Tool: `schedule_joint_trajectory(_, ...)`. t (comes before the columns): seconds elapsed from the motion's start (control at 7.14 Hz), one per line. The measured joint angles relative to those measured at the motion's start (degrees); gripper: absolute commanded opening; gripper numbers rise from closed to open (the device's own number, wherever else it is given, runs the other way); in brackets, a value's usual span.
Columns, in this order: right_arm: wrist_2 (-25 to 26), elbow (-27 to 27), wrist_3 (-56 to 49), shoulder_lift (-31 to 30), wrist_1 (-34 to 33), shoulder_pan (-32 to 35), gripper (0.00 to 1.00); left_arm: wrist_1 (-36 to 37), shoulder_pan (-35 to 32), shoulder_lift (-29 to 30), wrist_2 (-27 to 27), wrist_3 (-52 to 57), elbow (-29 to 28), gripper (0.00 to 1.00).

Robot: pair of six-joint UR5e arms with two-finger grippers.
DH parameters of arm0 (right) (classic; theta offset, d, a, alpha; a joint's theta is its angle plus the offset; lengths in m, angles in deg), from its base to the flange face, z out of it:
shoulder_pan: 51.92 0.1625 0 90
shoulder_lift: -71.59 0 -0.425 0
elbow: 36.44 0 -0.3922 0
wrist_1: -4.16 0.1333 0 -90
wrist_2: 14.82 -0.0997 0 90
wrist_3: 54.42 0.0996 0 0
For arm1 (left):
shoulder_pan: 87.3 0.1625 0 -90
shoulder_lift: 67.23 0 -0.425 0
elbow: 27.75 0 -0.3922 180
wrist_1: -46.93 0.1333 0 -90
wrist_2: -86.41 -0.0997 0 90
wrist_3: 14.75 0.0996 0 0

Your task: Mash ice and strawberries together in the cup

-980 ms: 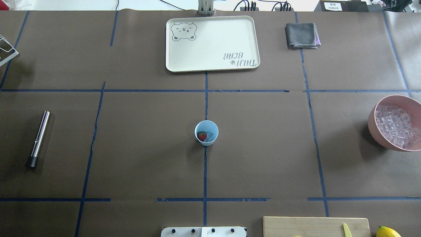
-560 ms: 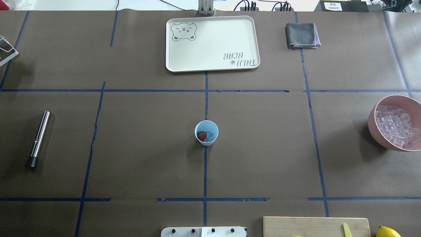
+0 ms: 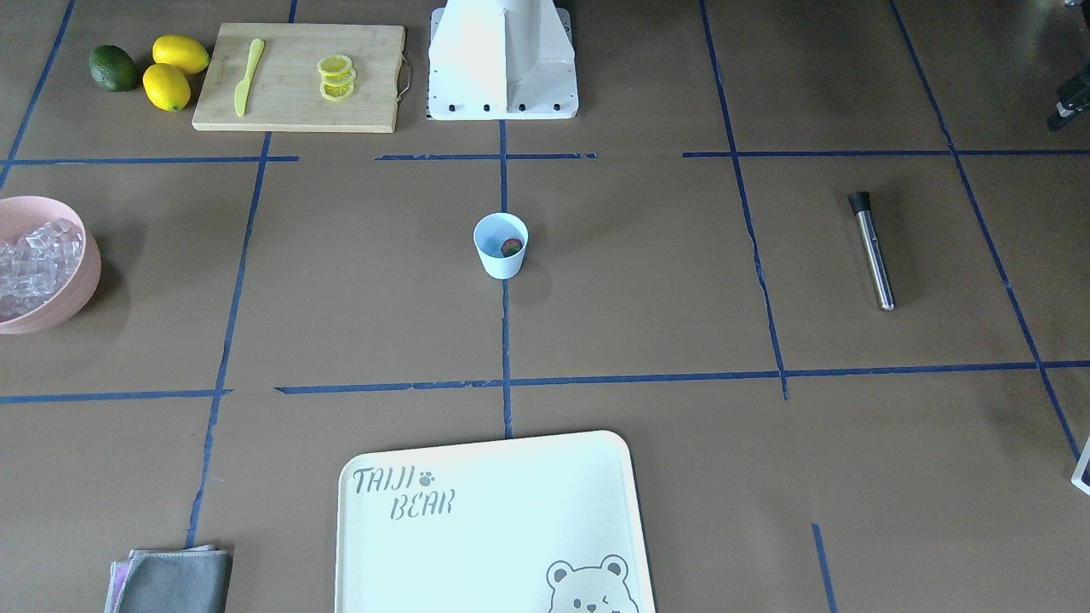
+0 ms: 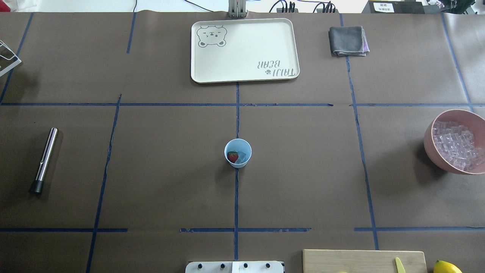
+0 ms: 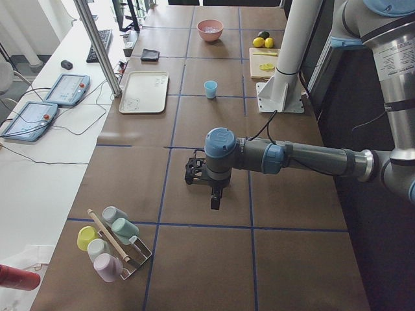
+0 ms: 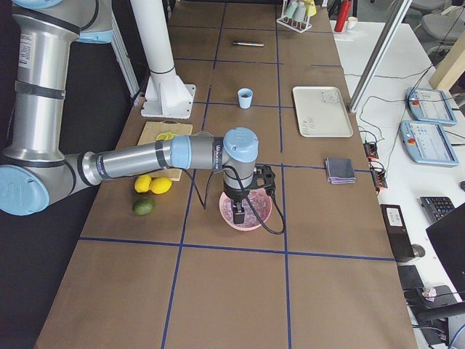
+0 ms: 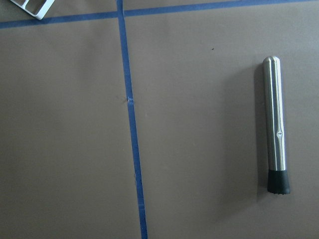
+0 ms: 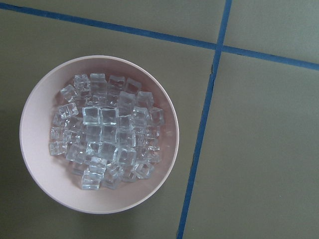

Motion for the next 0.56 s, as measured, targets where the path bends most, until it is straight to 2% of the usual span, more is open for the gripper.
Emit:
schedule_joint_trajectory(0.28, 0.1, 1.0, 0.0, -0.8, 0.0, 0.0, 1.0, 0.0, -0.7, 0.3, -0.3, -0.2, 1.1, 1.0)
schedule_joint_trajectory(0.56, 0.3, -0.4, 0.0, -0.4, 0.2, 0.0, 1.0, 0.0, -0.9, 1.6, -0.3, -0.2, 2.1, 1.0)
